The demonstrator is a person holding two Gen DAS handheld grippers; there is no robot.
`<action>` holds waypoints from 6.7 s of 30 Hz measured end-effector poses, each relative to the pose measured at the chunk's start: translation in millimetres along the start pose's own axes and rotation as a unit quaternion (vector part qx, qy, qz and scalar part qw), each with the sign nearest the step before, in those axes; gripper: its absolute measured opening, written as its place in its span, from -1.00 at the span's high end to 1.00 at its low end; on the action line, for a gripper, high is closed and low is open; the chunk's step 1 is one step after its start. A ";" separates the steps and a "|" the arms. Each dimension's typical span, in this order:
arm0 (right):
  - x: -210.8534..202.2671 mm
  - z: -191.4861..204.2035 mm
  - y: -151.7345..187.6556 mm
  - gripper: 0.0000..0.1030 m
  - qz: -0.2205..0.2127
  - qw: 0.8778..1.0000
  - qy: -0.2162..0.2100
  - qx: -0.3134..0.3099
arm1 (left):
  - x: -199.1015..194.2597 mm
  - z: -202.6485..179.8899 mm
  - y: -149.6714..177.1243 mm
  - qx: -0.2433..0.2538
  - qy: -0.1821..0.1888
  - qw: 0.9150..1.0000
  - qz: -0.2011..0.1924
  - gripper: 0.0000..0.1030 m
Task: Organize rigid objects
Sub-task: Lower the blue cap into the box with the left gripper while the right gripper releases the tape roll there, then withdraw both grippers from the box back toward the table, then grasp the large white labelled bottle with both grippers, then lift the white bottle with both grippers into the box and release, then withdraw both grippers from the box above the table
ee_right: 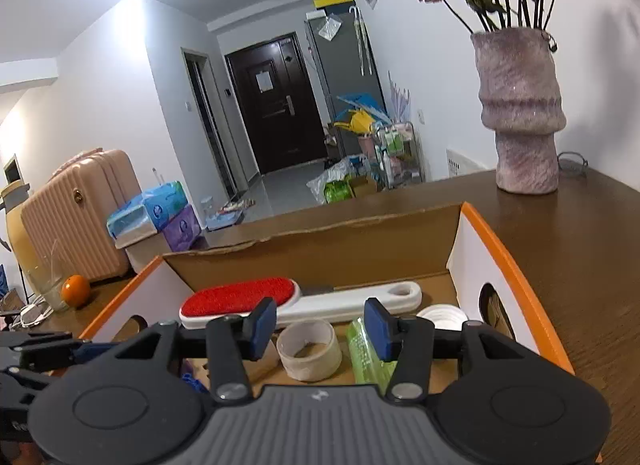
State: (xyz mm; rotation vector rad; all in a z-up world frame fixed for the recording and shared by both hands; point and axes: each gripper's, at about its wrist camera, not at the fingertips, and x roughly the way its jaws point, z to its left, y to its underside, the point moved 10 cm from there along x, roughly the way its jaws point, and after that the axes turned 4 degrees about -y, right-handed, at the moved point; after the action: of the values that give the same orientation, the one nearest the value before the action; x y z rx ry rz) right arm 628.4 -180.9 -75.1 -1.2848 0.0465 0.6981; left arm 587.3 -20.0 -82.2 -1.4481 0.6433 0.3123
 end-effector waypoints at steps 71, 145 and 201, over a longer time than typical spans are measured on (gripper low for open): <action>-338.5 77.3 154.4 -0.76 -0.108 0.986 0.058 -0.116 | -306.1 -55.9 169.6 -0.079 -0.109 0.977 -0.166 -1.00; -283.0 140.4 51.8 0.69 -0.099 0.992 -0.076 -0.025 | -265.4 -84.0 20.6 -0.105 0.052 0.977 -0.177 0.37; -191.7 81.2 -17.3 -0.91 -0.135 0.976 0.054 -0.162 | -201.5 -11.0 -16.6 -0.074 -0.130 0.961 -0.234 -1.00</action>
State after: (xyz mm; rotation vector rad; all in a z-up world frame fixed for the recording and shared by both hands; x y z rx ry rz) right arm 456.7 -196.9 42.7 -1.6052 -0.1568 0.4107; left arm 434.1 3.5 48.0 -1.6181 0.0556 0.1744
